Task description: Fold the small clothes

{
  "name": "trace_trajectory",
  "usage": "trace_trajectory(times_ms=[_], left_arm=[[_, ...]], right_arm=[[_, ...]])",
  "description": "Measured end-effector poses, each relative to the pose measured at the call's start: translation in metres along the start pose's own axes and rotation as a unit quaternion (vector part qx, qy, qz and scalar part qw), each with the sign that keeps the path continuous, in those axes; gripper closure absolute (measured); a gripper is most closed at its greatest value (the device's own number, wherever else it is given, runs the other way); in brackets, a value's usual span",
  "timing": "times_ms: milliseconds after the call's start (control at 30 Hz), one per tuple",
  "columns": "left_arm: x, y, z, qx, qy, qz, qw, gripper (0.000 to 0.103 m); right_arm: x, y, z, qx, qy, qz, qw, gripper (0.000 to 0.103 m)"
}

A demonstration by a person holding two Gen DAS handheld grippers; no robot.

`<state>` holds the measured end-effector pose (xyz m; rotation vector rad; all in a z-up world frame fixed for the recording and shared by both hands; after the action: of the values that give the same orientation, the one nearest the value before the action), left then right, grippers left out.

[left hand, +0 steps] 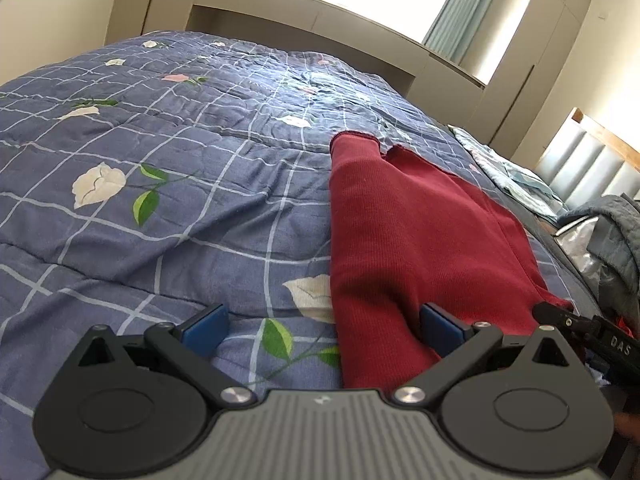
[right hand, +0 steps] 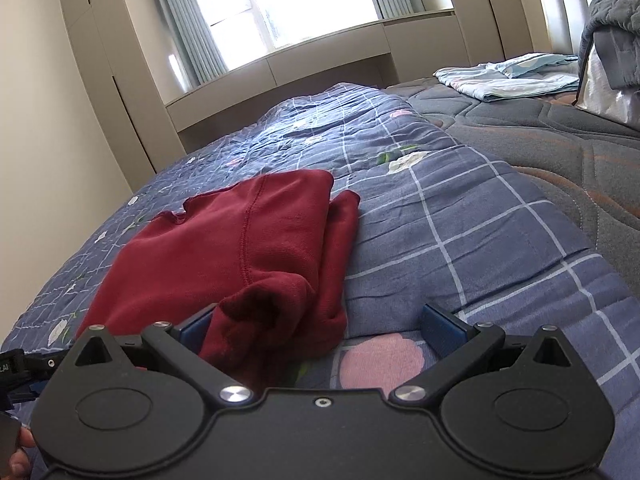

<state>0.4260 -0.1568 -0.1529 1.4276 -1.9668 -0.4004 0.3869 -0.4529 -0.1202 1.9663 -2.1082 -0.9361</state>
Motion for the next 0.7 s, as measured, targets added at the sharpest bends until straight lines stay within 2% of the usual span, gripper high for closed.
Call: trace_trajectory(times_ms=[133, 400, 467, 567, 600, 700], left_arm=[[-0.001, 0.009, 0.006, -0.008, -0.043, -0.016, 0.9989, 0.000], [-0.004, 0.019, 0.001, -0.048, -0.043, -0.021, 0.9977, 0.001], [-0.006, 0.025, -0.006, -0.055, -0.034, -0.011, 0.9978, 0.000], [-0.010, 0.034, -0.021, -0.040, -0.012, 0.028, 0.9987, 0.000], [-0.010, 0.033, -0.028, -0.036, -0.006, 0.038, 0.9986, 0.000], [-0.008, 0.017, -0.045, -0.049, 0.001, 0.050, 0.9975, 0.000]], right_arm=[[0.001, 0.006, 0.002, 0.010, -0.004, 0.028, 1.000, 0.000], [0.004, 0.017, 0.003, 0.023, -0.011, 0.065, 0.998, 0.001], [0.004, 0.024, -0.001, 0.032, -0.021, 0.049, 0.998, 0.001], [0.001, 0.033, -0.012, 0.051, -0.054, -0.051, 0.996, 0.001], [0.001, 0.032, -0.015, 0.048, -0.064, -0.069, 0.994, 0.000], [0.008, 0.015, -0.027, 0.024, -0.082, -0.078, 0.993, 0.000]])
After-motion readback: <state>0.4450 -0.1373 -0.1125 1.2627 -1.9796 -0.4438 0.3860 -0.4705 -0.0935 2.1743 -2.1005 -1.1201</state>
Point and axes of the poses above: each gripper's, at about its wrist camera, not at the fingertips, and y roughly against the way its jaws point, x to its right, z to its underside, the point moved 7 cm from there along -y, roughly the way its jaws point, and after that the axes turned 4 degrees about x, right-handed, at the moved point
